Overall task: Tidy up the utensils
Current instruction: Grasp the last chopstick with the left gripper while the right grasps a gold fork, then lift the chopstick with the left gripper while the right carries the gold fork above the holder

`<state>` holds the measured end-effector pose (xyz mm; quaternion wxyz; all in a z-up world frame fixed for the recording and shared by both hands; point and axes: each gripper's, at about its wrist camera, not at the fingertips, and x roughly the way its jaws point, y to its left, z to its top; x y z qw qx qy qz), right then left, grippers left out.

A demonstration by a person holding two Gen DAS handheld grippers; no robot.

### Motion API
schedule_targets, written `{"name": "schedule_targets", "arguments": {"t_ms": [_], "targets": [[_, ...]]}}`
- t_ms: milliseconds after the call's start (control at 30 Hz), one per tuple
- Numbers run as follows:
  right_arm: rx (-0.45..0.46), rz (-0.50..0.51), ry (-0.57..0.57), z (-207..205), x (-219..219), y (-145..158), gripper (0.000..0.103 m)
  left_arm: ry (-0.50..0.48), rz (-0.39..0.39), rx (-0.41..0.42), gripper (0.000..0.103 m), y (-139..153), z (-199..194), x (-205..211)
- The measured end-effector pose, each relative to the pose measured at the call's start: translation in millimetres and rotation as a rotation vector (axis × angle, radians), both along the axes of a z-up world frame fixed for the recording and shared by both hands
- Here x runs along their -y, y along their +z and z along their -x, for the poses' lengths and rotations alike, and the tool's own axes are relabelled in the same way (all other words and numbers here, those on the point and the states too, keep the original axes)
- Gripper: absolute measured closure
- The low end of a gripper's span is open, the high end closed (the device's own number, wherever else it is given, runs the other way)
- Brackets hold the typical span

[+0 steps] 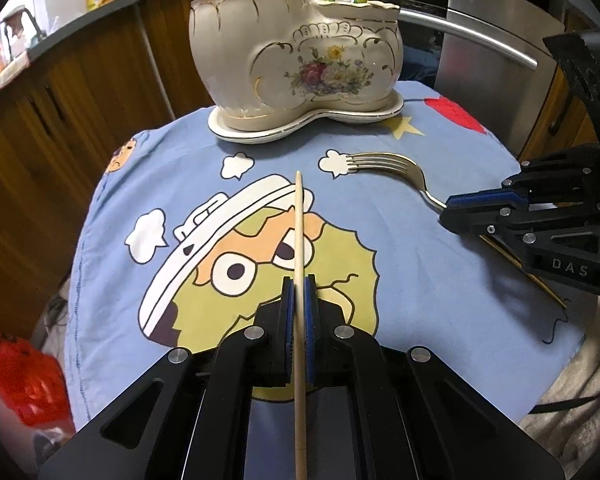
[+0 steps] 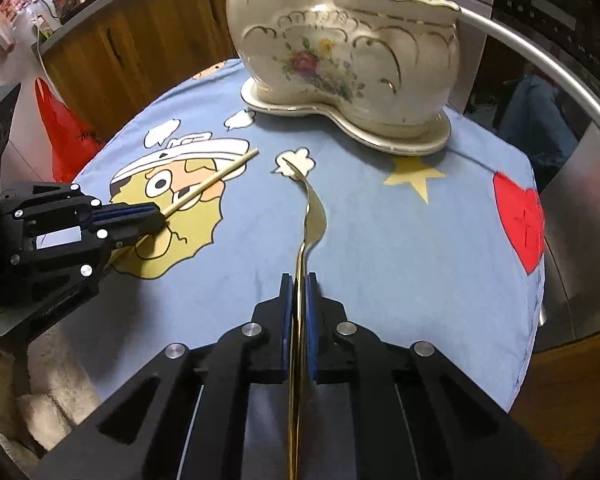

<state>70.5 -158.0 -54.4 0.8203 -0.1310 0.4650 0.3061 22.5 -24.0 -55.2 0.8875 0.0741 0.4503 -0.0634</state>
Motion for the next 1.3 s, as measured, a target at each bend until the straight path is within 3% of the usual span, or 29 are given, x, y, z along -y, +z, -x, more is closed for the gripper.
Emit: {"name": "schedule_targets", "arguments": {"t_ms": [333, 533, 667, 1000, 1167, 1300], "targets": [[0.029, -0.037, 0.031, 2.2, 1.3, 1.3, 0.097, 0.03, -0.038, 0.021, 0.098, -1.0, 0.3, 5.9], [0.093, -0.119, 0.046, 13.4, 15.1, 21.8, 0.097, 0.021, 0.001, 0.064, 0.098, 9.4, 7.3, -0.1], [0.16, -0.189, 0.055, 20.1, 25.6, 40.8, 0.098, 0.015, 0.023, 0.131, 0.098, 26.8, 16.1, -3.5], [0.37, -0.367, 0.044, 27.2, 44.7, 89.1, 0.098, -0.015, 0.122, 0.39, 0.098, 92.9, 43.6, -21.7], [0.448, -0.429, 0.042, 18.3, 42.7, 110.8, 0.098, -0.013, 0.173, 0.516, 0.098, 120.1, 37.1, -31.9], [0.493, -0.438, 0.046, 9.7, 36.5, 127.8, 0.098, -0.003, 0.199, 0.555, 0.098, 133.9, 18.8, -35.9]]}}
